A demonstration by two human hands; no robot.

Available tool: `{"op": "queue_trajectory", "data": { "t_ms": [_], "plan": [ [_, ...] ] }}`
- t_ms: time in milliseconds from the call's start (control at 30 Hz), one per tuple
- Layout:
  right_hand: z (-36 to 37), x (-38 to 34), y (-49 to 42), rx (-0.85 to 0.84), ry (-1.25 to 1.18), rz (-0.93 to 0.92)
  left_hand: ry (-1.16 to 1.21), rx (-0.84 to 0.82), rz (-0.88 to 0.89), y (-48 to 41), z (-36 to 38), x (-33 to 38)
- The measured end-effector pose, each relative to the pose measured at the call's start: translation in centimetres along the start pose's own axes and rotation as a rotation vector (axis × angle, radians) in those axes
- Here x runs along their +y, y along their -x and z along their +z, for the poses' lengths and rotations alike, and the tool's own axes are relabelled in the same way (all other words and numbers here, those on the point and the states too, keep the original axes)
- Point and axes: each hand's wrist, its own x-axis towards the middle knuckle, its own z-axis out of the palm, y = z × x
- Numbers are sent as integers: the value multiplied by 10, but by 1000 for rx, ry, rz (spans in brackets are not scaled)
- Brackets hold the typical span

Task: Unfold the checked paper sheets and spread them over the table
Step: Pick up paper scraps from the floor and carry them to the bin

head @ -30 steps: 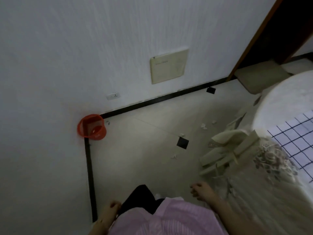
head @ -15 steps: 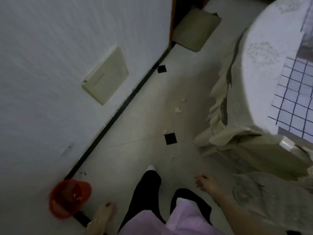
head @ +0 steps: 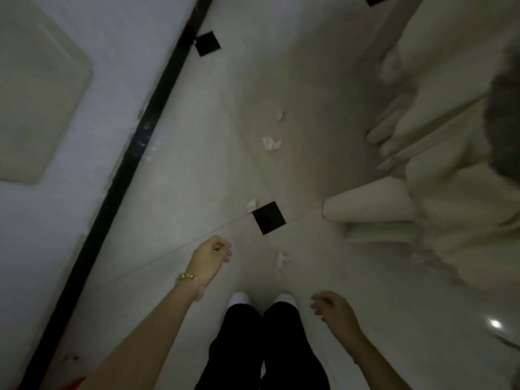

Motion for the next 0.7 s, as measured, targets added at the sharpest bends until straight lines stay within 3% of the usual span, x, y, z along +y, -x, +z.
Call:
{"op": "queue_trajectory", "data": {
  "t_ms": [167, 300, 433, 567, 700],
  "plan": [
    [43, 43, -159, 117, 201, -229, -49, 30, 97, -138, 68, -81],
    [77, 78, -259, 42, 592, -477, -386, 120, 363, -235, 96, -131],
    [97, 102, -322, 109, 895, -731, -680, 120, 613, -315, 104, -150],
    [103, 105, -346, 301, 890, -955, -878, 194, 762, -354, 113, -149],
    [102, 111, -358, 421, 797, -1070, -863, 263, 880, -365, 116, -149]
  ]
}}
